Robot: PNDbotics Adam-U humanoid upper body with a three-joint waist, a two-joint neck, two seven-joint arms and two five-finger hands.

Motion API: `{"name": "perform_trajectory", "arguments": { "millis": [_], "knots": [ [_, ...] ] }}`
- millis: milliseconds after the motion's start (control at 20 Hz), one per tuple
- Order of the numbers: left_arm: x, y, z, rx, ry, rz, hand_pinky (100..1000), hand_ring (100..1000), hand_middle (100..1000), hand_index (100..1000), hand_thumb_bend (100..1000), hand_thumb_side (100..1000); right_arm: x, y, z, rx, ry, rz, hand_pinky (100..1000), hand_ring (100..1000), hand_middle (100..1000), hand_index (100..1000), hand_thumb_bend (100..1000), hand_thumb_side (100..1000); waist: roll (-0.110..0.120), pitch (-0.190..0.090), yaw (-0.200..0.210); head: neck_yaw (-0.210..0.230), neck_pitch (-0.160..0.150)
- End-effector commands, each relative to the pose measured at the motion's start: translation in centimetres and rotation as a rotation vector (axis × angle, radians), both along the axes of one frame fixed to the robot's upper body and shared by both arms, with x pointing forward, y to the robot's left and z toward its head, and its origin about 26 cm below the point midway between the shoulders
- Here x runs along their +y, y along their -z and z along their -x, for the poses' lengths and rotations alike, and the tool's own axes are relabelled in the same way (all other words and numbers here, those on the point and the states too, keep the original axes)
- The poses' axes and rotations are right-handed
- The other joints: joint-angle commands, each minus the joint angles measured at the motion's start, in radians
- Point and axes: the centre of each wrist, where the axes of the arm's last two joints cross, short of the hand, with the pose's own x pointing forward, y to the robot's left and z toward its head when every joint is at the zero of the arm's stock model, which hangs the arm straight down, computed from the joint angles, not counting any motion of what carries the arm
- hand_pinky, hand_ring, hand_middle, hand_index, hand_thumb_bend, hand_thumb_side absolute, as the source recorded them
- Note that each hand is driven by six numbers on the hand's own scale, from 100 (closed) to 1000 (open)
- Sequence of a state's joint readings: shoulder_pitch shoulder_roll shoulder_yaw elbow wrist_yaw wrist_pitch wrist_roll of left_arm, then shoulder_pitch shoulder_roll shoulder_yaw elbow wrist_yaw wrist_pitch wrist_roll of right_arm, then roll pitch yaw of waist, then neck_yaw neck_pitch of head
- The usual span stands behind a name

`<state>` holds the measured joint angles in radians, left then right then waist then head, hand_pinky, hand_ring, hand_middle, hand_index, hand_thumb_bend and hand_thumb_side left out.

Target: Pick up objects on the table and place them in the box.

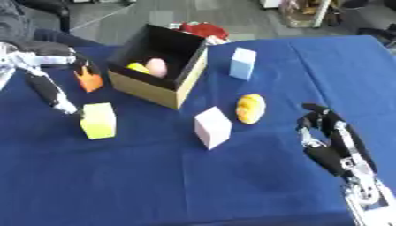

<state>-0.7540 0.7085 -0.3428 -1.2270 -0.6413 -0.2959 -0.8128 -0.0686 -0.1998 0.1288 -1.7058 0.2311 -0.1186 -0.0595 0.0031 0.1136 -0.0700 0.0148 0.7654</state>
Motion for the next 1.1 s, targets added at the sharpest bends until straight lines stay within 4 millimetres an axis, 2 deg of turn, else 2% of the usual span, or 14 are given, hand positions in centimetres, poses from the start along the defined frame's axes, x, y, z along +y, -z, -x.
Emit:
{"name": "perform_trajectory", "arguments": {
  "millis": [50,800,900,1100],
  "knots": [
    [0.7,-0.4,-0.1,0.063,0.054,-0.102,815,759,771,882,680,371,-0.5,-0.5,-0.1,-0.02,0.004,0.022,807,585,575,821,100,302,0.013,-0.025,0.0,0.0,0.004],
    [-1.0,2.3,-1.0,0.001,0.001,-0.106,785,734,745,856,617,280,-0.5,-0.5,-0.1,-0.017,0.001,0.017,807,585,574,821,100,301,0.007,-0.022,-0.001,0.001,0.005],
    [-1.1,2.7,-1.1,-0.026,-0.008,-0.101,750,687,690,818,585,243,-0.4,-0.5,-0.1,-0.017,0.001,0.017,806,585,574,821,100,301,0.007,-0.022,-0.002,0.0,0.005],
    [-0.9,3.0,-1.0,-0.086,-0.024,-0.066,642,546,533,715,467,131,-0.4,-0.4,-0.1,-0.015,0.001,0.016,806,585,574,820,100,301,0.007,-0.021,-0.003,0.001,0.005]
  ]
}}
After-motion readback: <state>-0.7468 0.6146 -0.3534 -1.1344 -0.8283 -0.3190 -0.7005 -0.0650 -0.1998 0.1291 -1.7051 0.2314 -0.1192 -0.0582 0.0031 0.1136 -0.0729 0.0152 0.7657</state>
